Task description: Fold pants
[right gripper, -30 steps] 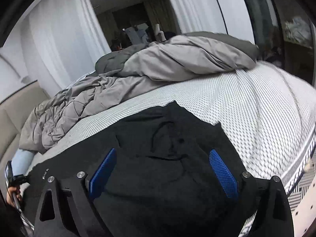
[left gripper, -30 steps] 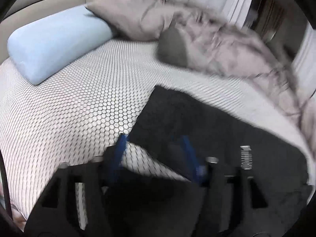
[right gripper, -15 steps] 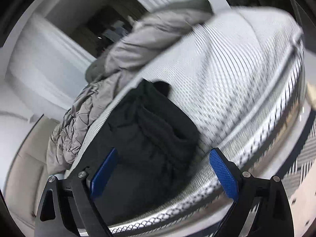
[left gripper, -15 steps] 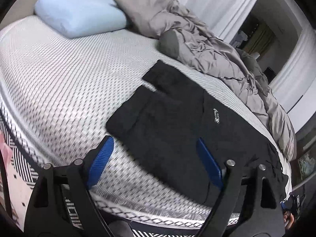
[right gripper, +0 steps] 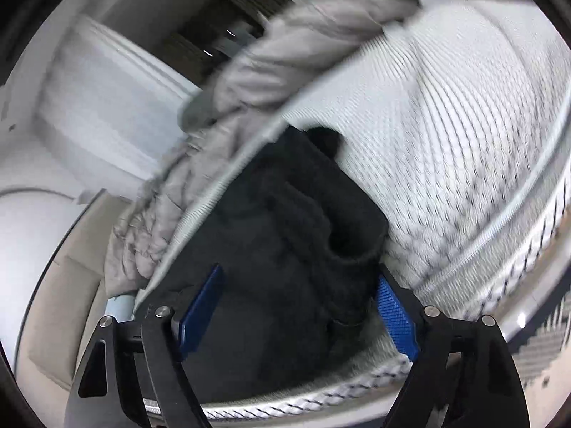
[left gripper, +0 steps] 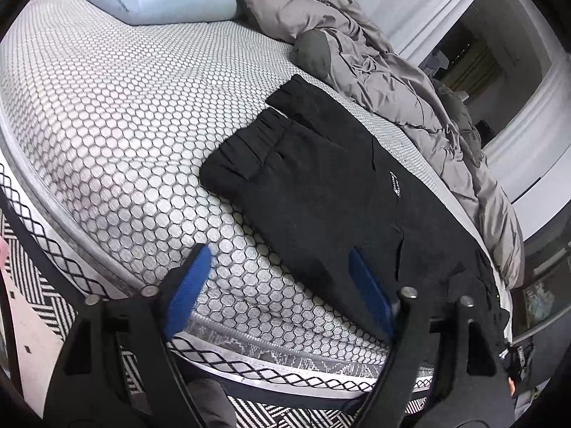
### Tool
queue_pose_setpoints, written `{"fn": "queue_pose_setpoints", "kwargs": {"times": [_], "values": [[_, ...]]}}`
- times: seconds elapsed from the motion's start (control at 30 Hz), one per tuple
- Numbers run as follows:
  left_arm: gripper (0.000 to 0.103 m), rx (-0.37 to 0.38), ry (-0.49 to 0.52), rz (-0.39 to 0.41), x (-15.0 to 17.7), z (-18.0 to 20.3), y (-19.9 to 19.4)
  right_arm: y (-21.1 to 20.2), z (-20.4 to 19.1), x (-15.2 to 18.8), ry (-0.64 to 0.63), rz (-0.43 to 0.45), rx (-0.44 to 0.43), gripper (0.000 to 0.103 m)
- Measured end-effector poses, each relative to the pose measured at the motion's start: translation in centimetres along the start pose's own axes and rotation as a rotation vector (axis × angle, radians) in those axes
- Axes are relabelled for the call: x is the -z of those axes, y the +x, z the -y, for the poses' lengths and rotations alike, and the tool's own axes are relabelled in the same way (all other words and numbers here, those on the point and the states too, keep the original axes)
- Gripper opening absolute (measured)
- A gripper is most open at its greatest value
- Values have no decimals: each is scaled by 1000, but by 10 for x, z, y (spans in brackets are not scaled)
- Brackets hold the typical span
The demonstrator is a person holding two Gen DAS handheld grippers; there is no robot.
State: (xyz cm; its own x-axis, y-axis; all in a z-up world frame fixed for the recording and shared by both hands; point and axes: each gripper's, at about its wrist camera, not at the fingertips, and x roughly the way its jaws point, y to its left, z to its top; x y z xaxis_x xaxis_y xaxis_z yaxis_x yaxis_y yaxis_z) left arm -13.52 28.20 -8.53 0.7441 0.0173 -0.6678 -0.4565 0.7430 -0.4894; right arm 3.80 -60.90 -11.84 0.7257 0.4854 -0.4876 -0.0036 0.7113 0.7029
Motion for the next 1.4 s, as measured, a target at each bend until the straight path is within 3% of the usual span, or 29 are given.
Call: {"fn": "queue_pose_setpoints", "kwargs": {"times": [0.07, 0.2, 0.3, 0.33, 0.37, 0.47, 0.53, 0.6, 0.77, 0.83, 0.9, 1.0, 1.1, 1.17, 1.27, 1.4], "values": [[60, 18, -5, 9, 0, 2, 0, 7, 5, 2, 27, -43, -7, 73], [57, 104, -11, -8, -7, 9, 10, -3, -13, 2, -40, 5, -37, 71], [57, 119, -48, -68, -14, 12, 36, 0, -16, 1, -38, 6, -37, 71], [51, 119, -58, -75, -16, 14, 43, 4, -14, 0, -29, -12, -23, 71], [35, 94, -60, -73, -17, 16, 47, 8, -15, 0, -20, -25, -8, 71], [6, 80, -65, -12, -20, 21, 42, 3, -22, 3, -43, 1, -25, 71], [4, 99, -69, 30, -23, 19, 32, -6, -29, 5, -71, 35, -91, 71], [5, 102, -75, 21, -25, 16, 35, -8, -35, 6, -96, 46, -121, 71], [5, 81, -96, -62, -23, 6, 68, 34, -27, 6, -73, -99, -5, 69], [2, 86, -103, -42, -26, 7, 67, 41, -24, 2, -56, -97, 13, 54], [0, 88, -89, -6, -28, 10, 57, 37, -23, 0, -47, -63, 28, 13], [0, 90, -63, 37, -24, 12, 38, 24, -21, 0, -7, -14, -28, 8], [0, 97, -53, 28, -16, 8, 30, -3, -18, 0, 6, 60, -66, 7], [0, 119, -62, 40, -16, 6, 22, -10, -16, 0, 21, 61, -69, 7], [0, 158, -58, 72, -31, 14, 12, -5, -26, -1, 27, 53, -62, 7], [0, 158, -9, 109, -80, 46, 13, -19, -72, -19, -57, 133, -68, 7]]}}
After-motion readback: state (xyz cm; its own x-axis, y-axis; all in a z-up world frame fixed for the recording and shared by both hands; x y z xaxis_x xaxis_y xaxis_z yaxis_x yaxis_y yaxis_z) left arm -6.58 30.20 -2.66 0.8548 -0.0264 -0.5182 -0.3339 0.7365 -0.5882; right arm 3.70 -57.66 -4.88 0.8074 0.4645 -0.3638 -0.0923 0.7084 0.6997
